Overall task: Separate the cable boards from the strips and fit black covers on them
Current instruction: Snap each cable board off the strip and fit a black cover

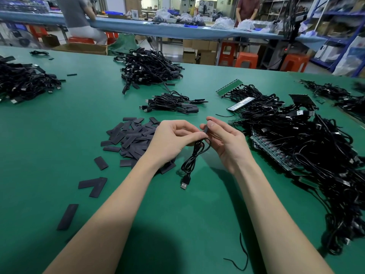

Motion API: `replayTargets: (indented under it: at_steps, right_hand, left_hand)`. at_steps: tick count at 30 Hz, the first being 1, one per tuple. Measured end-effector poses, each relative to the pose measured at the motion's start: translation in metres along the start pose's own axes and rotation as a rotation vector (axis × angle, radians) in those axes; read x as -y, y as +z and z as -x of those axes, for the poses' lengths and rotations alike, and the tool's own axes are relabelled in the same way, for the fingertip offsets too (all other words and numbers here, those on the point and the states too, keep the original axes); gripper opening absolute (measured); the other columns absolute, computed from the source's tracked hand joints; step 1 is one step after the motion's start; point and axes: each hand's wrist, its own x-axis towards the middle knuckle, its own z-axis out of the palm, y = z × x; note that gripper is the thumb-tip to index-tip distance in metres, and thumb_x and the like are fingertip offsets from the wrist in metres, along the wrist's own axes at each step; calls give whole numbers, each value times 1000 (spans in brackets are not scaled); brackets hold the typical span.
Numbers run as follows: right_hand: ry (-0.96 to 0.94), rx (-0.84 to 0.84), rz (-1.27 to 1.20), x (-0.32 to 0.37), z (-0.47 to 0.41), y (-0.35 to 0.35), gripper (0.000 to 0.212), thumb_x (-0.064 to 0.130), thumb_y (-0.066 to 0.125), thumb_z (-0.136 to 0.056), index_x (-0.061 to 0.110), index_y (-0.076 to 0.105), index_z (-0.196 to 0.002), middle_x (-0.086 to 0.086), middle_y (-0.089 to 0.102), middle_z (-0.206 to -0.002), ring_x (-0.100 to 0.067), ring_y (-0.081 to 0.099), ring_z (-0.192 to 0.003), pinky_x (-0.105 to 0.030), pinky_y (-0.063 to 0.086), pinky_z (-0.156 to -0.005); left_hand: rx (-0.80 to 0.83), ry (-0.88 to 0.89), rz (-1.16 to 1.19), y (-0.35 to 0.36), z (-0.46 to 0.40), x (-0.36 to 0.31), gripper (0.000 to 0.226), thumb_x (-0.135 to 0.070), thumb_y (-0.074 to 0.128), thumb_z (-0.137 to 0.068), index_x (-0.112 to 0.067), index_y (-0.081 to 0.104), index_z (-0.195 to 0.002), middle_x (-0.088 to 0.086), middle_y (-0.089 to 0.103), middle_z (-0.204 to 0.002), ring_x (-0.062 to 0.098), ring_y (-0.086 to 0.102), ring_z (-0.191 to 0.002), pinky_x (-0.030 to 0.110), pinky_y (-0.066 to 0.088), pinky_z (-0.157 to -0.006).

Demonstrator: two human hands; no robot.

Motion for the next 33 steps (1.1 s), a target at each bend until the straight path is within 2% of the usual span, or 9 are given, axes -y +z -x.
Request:
replayTargets:
  at_steps: [9,11,14,17,19,23,25,27,33]
  right_hand:
    - [12,-85,-25,1,-1,3,11,5,77,-84,9,78,-94,-16,77,-91,-19,73,-78,-25,60,-77]
    - [19,-153,-77,4,-1,4,13,3,76,-85,6,76,-97,-16,76,-90,-17,72,-76,-21,60,-71]
    - [16,-240,-136,7,-2,2,12,2,74,-87,7,73,-98,-12,76,-83,-14,72,-71,-19,59,-67]
    - [14,-278,-143,8,-3,0,10,4,73,-89,10,71,-97,-9,76,-79,-10,71,-67,-19,58,-68]
    - [14,-283,-146,8,-4,-1,9,6,73,-90,11,71,-97,-9,76,-79,-11,71,-69,-21,59,-72]
    - [33,-307,-108,10,-6,-8,14,19,72,-92,16,68,-105,-11,77,-93,-17,74,-77,-25,62,-72]
    - [38,-333,-11,9,-6,-13,13,24,69,-95,20,66,-107,-8,78,-96,-19,73,-77,-26,62,-71]
    - [39,-353,72,5,-6,-14,12,22,67,-96,19,65,-108,-7,79,-95,-19,72,-73,-26,61,-68]
    - [81,-306,204,-2,-9,-12,7,15,64,-97,15,66,-104,-2,78,-84,-16,66,-67,-22,58,-63]
  left_hand:
    - [-9,-84,49,2,-2,0,13,-26,82,-83,-15,76,-86,3,78,-83,14,73,-80,24,60,-76]
    - [21,-183,96,3,-3,-3,17,-34,74,-90,-17,73,-93,-2,78,-88,10,72,-83,21,56,-68]
    - [117,-225,-44,2,-3,-4,32,-49,79,-81,-27,70,-103,-7,76,-101,5,72,-89,21,54,-75]
    - [160,-202,-101,7,1,-3,35,-34,87,-76,-24,68,-104,-2,74,-104,19,75,-91,35,55,-88]
    - [120,-191,-17,12,3,-1,27,-18,83,-82,-16,67,-103,5,74,-99,25,75,-82,40,59,-82]
    - [21,-163,24,8,-4,-1,28,-14,81,-84,-9,62,-105,7,77,-90,18,72,-71,24,57,-68]
    - [-33,-121,-109,0,-17,-2,23,-18,79,-86,-14,63,-101,3,77,-84,10,70,-69,17,53,-66]
    - [-38,-64,-301,-7,-37,-4,15,-21,75,-88,-22,63,-95,-1,75,-83,7,68,-73,20,49,-69]
    - [47,35,-842,-25,-116,-10,11,-13,61,-94,-19,63,-103,2,63,-101,21,59,-97,28,44,-85]
